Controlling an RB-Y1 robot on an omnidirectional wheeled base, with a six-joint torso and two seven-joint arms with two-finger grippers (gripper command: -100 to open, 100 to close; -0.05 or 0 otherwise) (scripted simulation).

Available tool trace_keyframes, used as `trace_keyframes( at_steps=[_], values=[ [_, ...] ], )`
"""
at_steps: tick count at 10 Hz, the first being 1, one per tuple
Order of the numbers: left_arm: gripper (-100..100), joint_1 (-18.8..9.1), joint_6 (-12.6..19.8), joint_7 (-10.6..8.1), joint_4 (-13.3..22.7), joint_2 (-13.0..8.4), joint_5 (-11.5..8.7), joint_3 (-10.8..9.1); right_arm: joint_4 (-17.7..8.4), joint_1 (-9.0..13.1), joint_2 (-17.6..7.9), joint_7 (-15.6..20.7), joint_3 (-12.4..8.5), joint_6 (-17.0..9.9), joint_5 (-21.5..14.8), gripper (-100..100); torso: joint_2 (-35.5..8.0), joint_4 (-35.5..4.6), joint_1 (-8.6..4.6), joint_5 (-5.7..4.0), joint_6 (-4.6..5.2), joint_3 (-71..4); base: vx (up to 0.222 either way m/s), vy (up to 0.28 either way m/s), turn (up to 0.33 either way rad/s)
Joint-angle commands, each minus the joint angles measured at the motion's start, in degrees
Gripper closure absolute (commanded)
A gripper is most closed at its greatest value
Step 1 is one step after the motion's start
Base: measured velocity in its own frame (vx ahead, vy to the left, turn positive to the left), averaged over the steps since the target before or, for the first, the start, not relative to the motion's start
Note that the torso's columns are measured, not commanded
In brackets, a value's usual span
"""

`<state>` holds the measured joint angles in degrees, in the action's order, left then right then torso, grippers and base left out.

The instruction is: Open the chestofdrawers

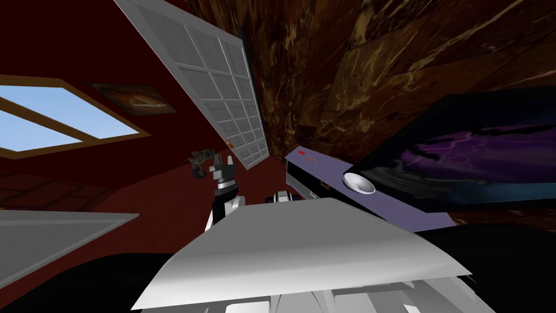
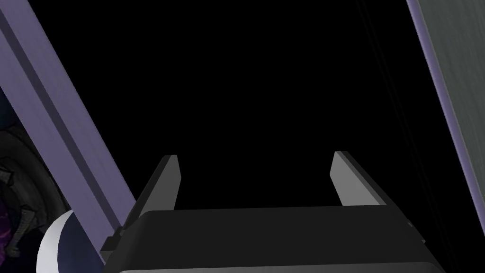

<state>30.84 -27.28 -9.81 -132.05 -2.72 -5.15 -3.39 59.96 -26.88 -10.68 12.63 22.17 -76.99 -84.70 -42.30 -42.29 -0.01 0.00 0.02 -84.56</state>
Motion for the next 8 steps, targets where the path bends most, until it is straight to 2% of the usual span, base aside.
trace_keyframes(
  at_steps=[1,2,3,4,5,6,7,8],
  values=[
    [0,0.00,0.00,0.00,0.00,0.00,0.00,0.00,-3.13,0.68,0.19,0.75,0.82,-4.20,-2.63,-100,0.02,0.00,0.03,0.00,-0.03,0.00,0.028,0.009,0.068],
    [0,0.00,0.00,0.00,0.00,0.00,0.00,0.00,-5.67,1.32,0.46,1.24,1.56,-6.08,-4.83,-100,0.00,0.00,0.02,0.01,0.00,0.00,0.027,0.016,0.111],
    [0,0.00,0.00,0.00,0.00,0.00,0.00,0.00,-5.67,1.32,0.46,1.24,1.56,-7.04,-4.83,-100,0.01,0.00,0.04,0.01,-0.02,0.00,0.024,0.012,0.088],
    [0,0.00,0.00,0.00,0.00,0.00,0.00,0.00,-8.07,1.95,0.70,1.69,2.25,-9.08,-6.85,-100,0.00,0.00,0.01,0.01,-0.01,0.00,0.029,0.016,0.158],
    [0,0.00,0.00,0.00,0.00,0.00,0.00,0.00,-8.07,1.95,0.70,1.69,2.25,-9.64,-6.85,-100,0.02,0.00,0.03,0.00,-0.03,-0.01,0.025,0.012,0.051],
    [0,0.00,0.00,0.00,0.00,0.00,0.00,0.00,-10.23,2.57,0.90,2.11,2.89,-11.86,-8.71,-100,0.01,0.01,0.00,0.00,0.00,-0.01,0.028,0.017,0.110],
    [0,0.00,0.00,0.00,0.00,0.00,0.00,0.00,-10.31,2.57,0.90,2.11,2.89,-12.00,-8.71,-100,0.02,0.00,0.02,0.00,-0.03,-0.01,0.024,0.014,0.057],
    [0,0.00,0.00,0.00,0.00,0.00,0.00,0.00,-12.38,3.16,1.07,2.48,3.48,-14.11,-10.39,-100,0.00,0.00,0.01,0.00,0.00,0.00,0.026,0.017,0.092]
  ],
)
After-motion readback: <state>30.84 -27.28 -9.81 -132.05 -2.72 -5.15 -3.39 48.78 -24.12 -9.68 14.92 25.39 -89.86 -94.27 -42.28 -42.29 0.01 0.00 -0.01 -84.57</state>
